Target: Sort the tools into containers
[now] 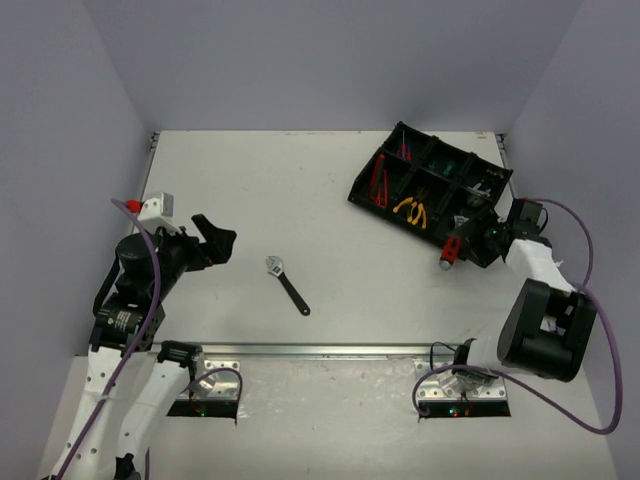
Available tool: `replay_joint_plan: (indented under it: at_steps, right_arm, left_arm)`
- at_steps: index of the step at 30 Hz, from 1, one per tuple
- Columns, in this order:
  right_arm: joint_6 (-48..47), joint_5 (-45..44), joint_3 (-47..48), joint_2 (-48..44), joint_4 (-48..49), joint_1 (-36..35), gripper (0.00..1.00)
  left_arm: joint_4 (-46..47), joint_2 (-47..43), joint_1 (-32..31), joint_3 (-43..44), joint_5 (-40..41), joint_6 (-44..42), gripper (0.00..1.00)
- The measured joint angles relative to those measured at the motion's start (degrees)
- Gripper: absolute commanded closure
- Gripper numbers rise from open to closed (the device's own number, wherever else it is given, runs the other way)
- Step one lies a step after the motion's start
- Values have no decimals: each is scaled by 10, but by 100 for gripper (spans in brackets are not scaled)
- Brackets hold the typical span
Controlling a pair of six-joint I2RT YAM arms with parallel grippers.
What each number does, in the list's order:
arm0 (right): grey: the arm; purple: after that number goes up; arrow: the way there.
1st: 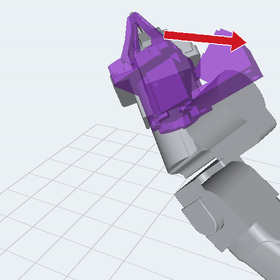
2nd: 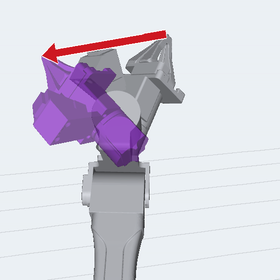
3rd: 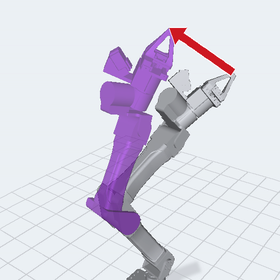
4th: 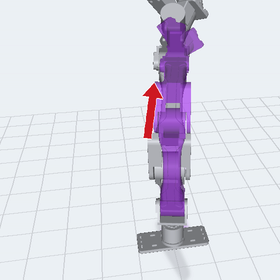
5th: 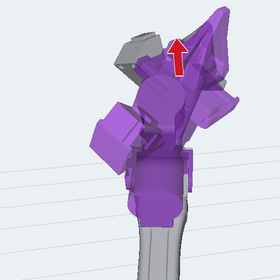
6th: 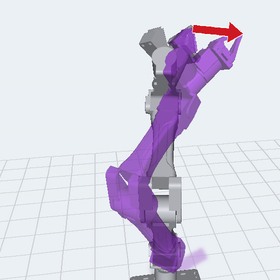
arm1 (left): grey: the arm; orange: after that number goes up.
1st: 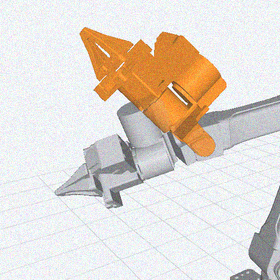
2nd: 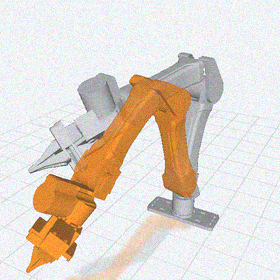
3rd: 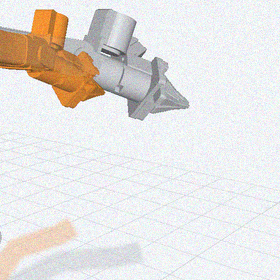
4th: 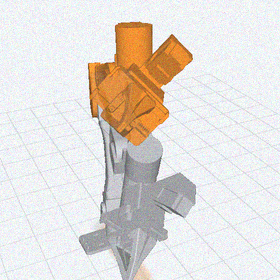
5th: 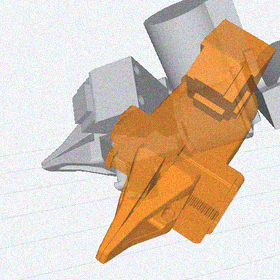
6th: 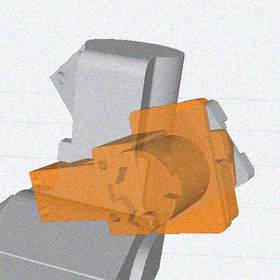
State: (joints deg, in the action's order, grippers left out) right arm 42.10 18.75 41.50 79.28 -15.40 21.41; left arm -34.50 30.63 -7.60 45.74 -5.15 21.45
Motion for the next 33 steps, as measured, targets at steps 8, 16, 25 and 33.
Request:
replay_joint_plan:
  at_steps: [8,16,25,33]
  right_arm:
    - [8,-36,13,-132,-54,0,1]
    - [-33,11,89,-192,-101,-37,1]
    - [-80,5,93,-159,-134,-144,1]
    - [-108,-11,83,-159,-142,-144,1]
  left_arm:
    - [-1,22,0,0,12,1,0]
    - [0,151,-18,2,37,45,0]
    - [19,340,-225,6,215,233,0]
    - [-15,534,-256,57,272,381,4]
